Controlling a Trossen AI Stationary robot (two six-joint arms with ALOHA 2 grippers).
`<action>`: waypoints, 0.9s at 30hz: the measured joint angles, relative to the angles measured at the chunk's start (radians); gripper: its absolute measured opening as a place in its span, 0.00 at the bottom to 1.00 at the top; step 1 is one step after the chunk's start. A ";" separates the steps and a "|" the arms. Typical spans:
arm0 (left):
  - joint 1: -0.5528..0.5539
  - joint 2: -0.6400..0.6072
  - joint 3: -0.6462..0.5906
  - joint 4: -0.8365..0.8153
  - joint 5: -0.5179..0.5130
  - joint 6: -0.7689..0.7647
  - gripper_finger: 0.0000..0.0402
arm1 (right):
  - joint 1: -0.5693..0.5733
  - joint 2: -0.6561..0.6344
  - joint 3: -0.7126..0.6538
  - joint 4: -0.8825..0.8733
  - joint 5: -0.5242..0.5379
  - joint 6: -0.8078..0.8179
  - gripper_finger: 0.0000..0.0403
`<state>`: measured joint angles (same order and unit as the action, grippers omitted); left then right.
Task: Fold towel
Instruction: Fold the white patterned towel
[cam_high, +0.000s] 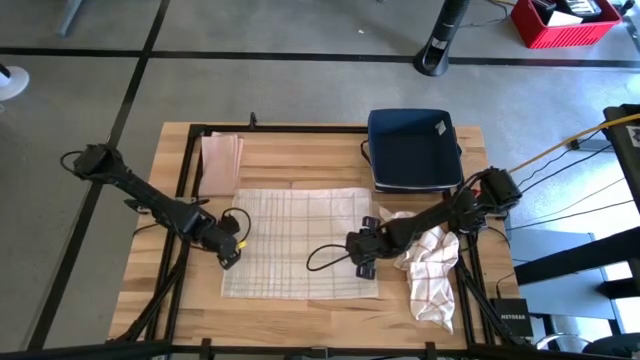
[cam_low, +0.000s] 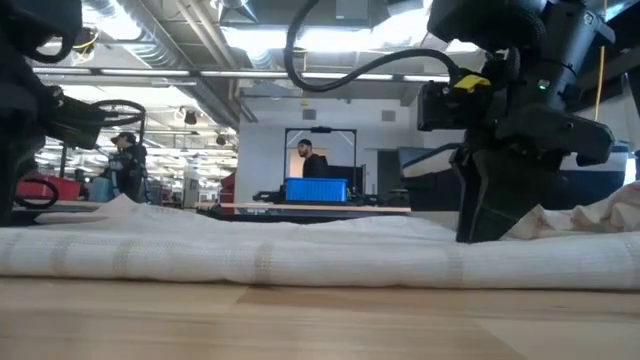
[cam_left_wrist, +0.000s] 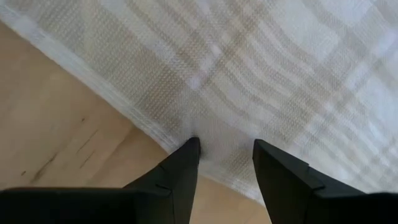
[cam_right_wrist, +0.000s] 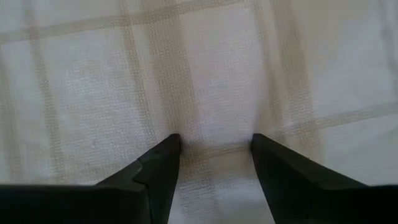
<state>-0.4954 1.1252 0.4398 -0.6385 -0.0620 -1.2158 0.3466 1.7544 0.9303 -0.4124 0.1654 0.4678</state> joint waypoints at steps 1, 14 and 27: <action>-0.003 0.001 0.016 -0.012 -0.004 0.012 0.37 | 0.000 0.002 0.012 -0.008 -0.001 -0.004 0.51; -0.002 -0.005 0.183 0.026 -0.103 0.384 0.37 | -0.003 -0.007 0.161 0.019 0.047 -0.195 0.51; 0.051 0.005 0.154 0.024 -0.257 0.569 0.43 | -0.070 -0.003 0.120 0.082 0.079 -0.316 0.51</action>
<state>-0.4439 1.1297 0.5943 -0.6143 -0.3193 -0.6463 0.2763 1.7515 1.0504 -0.3307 0.2444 0.1513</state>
